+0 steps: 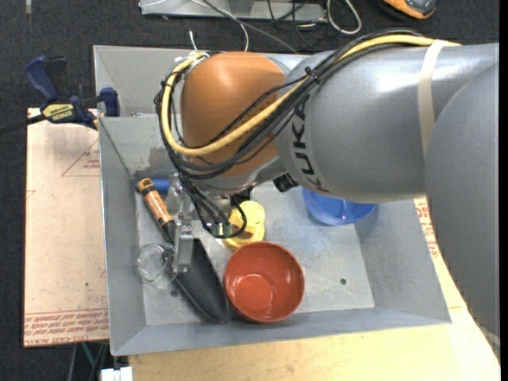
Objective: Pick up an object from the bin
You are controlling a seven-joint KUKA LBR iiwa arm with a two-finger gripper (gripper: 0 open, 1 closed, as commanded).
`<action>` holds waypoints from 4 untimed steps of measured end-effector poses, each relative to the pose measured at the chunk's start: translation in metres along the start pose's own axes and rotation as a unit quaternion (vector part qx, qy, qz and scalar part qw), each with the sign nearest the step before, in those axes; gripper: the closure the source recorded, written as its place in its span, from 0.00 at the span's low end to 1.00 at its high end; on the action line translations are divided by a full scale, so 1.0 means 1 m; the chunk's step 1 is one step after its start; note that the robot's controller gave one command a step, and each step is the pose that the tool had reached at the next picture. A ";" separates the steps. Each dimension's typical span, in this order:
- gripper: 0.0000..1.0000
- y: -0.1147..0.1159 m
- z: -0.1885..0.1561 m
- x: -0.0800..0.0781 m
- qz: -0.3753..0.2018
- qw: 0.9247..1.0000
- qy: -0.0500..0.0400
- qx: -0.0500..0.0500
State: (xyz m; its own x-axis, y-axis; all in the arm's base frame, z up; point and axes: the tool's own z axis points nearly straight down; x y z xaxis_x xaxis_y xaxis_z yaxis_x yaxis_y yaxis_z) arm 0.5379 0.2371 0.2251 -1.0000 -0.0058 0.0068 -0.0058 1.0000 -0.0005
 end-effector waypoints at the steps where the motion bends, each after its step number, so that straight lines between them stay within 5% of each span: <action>1: 0.00 -0.002 -0.005 -0.002 0.003 1.000 -0.004 -0.001; 2: 0.00 -0.049 0.125 -0.011 0.099 0.995 -0.004 -0.002; 3: 0.00 -0.053 0.063 0.007 0.167 0.986 -0.009 -0.006; 4: 0.00 0.004 0.127 -0.060 0.261 0.965 0.000 -0.001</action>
Offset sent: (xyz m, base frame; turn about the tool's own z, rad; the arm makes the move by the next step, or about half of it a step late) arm 0.0119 -0.0610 -0.1551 0.2455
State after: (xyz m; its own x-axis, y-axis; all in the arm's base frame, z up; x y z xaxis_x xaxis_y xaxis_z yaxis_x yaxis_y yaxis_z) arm 0.5974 0.2418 0.0977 -0.8666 0.4989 0.0059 0.4989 0.8666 -0.0024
